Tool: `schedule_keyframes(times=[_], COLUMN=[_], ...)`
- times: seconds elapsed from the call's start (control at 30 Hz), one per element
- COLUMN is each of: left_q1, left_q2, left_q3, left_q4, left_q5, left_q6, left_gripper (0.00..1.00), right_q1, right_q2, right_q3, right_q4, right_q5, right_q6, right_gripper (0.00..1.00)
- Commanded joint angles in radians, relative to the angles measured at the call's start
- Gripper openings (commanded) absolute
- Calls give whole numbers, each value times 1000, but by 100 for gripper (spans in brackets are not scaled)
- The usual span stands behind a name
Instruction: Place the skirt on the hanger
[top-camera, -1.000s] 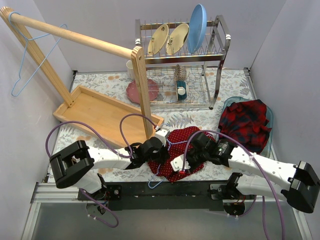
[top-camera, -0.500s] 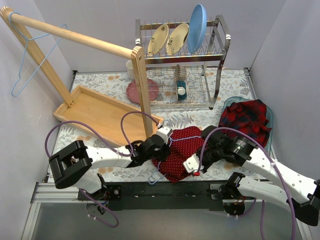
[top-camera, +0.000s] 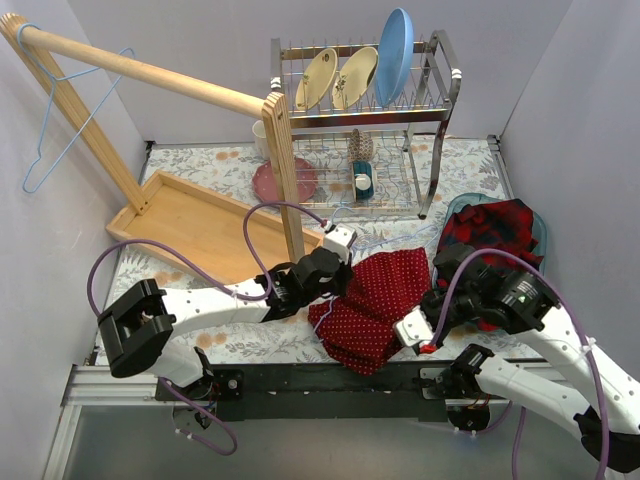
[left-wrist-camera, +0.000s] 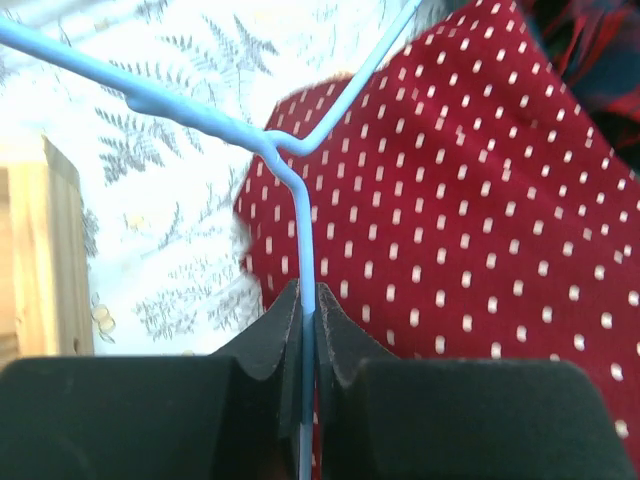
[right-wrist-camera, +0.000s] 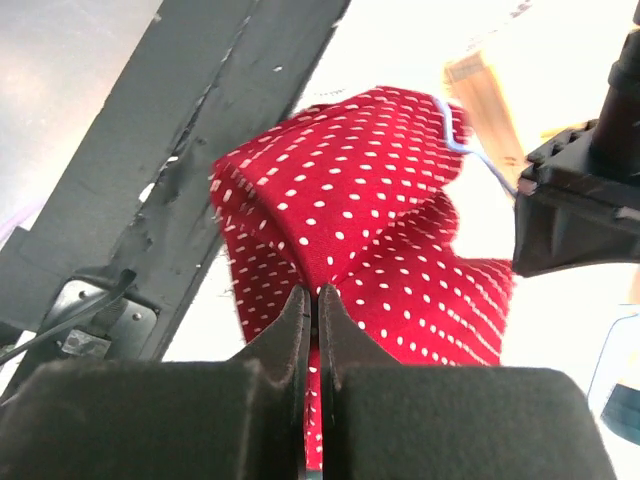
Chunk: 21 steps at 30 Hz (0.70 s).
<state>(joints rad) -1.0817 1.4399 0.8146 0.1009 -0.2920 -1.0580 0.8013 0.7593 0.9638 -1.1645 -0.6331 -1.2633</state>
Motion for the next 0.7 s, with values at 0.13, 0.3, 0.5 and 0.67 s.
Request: schedule_keyframes(times=[0.13,0.3,0.5,0.67], left_q1=[6,17,57,71], left_q2=[7,-12,-67,-84], left_q3=[110,100,89,126], left_q4=[-20,-72,-148,-211], left_q5=[-93,-108,-67,-42], left_q6=[70,98,122,138], left_gripper=[0,0,0,0], right_q1=[-34,-62,-122,-158], right_q2=[-52,-95,-130,-123], right_q3=[182,185,272,345], right_q4=[-73,-78,-90,-130], right_q5=[3,33,55,-13], right_q6=[4,8,25,-1], right_gripper=[1,1,1,1])
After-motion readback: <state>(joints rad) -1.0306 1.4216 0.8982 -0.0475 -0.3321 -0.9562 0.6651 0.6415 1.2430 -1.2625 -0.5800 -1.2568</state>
